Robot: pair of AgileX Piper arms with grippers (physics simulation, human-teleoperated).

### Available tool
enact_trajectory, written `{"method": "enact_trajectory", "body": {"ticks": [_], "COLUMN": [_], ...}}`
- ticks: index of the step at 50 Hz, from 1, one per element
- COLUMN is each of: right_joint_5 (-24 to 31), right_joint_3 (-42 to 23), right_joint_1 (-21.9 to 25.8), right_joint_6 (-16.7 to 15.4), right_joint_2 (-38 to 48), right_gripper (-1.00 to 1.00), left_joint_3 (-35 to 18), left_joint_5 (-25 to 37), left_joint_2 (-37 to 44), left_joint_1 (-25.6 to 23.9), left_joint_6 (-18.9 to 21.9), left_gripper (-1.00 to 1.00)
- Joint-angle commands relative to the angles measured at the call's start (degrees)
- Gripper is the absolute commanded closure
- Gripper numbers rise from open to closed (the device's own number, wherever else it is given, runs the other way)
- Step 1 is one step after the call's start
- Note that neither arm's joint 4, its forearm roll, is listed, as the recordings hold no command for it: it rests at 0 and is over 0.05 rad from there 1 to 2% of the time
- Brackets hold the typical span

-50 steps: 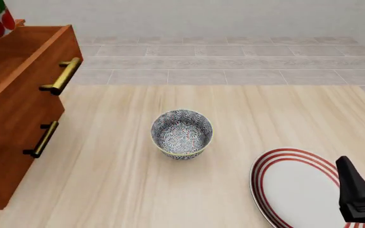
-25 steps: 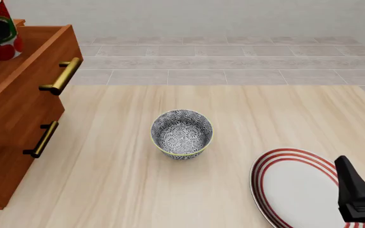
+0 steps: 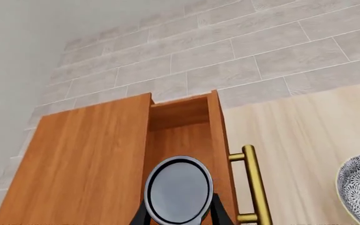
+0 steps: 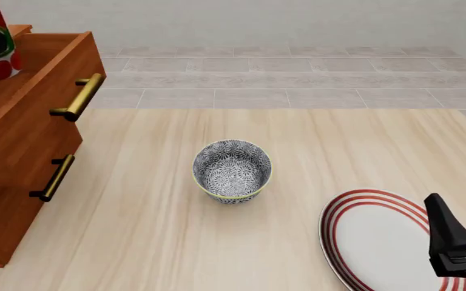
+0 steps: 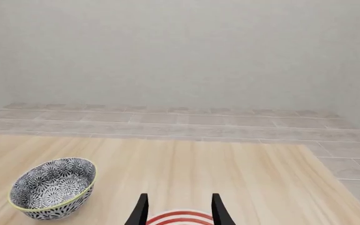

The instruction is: Put the ketchup in the top drawer of the cabinet.

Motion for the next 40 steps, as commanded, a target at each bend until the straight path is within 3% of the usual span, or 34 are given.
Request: {"method": "enact_trajectory", "body": {"ticks": [1,40], "right_joint_5": [-1.5,-9.2], "right_joint_3": [0.0,0.0], "right_joint_1": [0.2,0.4], "right_joint_6": [-0.1,-0.2], "right_joint_2": [1.5,9.7], "right_gripper": [-1.00,-1.00], "left_joint_3": [1.2,3.8], "left_joint_5": [-0.7,-3.3], "left_joint_2": [0.3,2.6], "left_joint_1": [0.4,3.8], "left_joint_6": [1.3,1.8], "left_gripper": [1.00,1.00]}}
